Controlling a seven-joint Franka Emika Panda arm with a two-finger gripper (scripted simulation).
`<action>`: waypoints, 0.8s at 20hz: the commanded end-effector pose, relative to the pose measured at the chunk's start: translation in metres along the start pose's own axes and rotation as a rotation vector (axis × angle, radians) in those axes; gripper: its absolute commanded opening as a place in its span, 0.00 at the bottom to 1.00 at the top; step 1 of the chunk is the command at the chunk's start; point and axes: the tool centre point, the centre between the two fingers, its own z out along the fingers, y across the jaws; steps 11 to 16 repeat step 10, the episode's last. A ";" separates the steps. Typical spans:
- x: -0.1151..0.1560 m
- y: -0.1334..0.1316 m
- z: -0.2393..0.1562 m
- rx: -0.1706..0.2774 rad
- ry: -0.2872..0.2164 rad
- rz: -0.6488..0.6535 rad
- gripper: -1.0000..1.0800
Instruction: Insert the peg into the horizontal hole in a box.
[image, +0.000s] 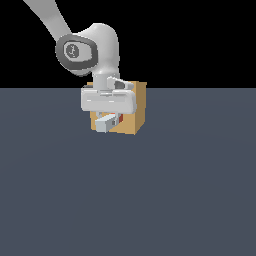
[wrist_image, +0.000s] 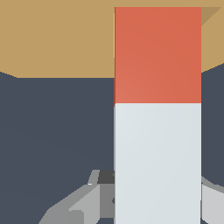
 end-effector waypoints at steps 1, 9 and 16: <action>0.017 0.001 -0.001 -0.003 0.002 0.001 0.00; 0.039 0.003 -0.002 -0.003 0.002 0.001 0.00; 0.039 0.003 -0.002 -0.003 0.002 0.001 0.00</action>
